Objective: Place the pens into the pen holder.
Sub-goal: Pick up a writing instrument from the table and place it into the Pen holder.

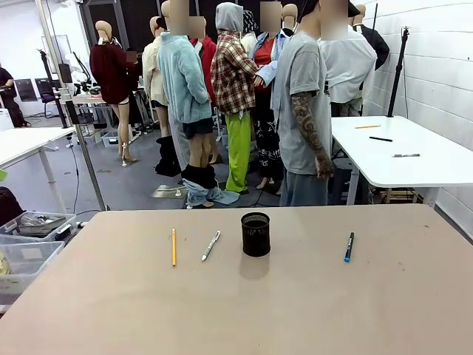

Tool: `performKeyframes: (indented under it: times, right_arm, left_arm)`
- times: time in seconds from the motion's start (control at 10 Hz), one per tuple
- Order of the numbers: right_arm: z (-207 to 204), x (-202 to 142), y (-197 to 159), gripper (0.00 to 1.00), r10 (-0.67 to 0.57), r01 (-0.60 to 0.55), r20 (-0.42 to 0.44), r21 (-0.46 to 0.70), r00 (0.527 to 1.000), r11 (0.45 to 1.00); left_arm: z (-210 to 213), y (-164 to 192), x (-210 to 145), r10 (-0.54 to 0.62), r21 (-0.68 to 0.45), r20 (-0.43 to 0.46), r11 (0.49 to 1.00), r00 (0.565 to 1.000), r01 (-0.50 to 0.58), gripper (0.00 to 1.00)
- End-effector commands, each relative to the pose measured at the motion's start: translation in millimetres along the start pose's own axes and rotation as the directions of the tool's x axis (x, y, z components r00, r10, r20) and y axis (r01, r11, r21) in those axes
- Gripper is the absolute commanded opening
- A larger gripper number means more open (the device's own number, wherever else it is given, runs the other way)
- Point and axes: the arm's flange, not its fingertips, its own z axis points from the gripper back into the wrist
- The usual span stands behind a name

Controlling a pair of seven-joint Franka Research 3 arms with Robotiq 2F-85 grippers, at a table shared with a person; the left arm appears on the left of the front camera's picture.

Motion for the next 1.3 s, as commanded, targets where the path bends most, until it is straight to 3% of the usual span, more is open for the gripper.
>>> performKeyframes:
  times: [0.0,0.5,0.7,0.9,1.0,1.1,1.2]
  right_arm:
    - [-3.9,2.1,0.3,1.00,0.003,-0.003,0.005,-0.014,1.000,1.000]
    - [0.0,-0.1,-0.2,1.00,-0.001,0.001,0.000,0.000,1.000,1.000]
    - [-54.8,83.2,47.3,1.00,0.181,-0.158,-0.124,0.171,0.976,0.972]
    - [-119.7,147.2,105.6,1.00,0.333,-0.261,-0.210,0.307,0.919,0.915]
    - [-148.1,163.1,130.3,1.00,0.353,-0.253,-0.261,0.351,0.898,0.902]
    - [-178.3,163.8,157.6,1.00,0.381,-0.255,-0.380,0.342,0.843,0.904]
    - [-207.1,152.9,184.7,1.00,0.361,-0.239,-0.550,0.282,0.753,0.929]
  left_arm:
    - [0.6,0.2,1.4,-0.002,0.005,0.005,1.000,1.000,0.002,1.00]
    - [0.6,0.2,1.4,-0.002,0.005,0.005,1.000,1.000,0.002,1.00]
    - [0.6,0.2,1.4,-0.002,0.005,0.005,1.000,1.000,0.002,1.00]
    - [0.6,0.2,1.4,-0.002,0.005,0.005,1.000,1.000,0.002,1.00]
    - [0.6,0.2,1.4,-0.002,0.005,0.005,1.000,1.000,0.002,1.00]
    - [0.6,0.2,1.4,-0.002,0.005,0.005,1.000,1.000,0.002,1.00]
    - [0.6,0.2,1.4,-0.002,0.005,0.005,1.000,1.000,0.002,1.00]
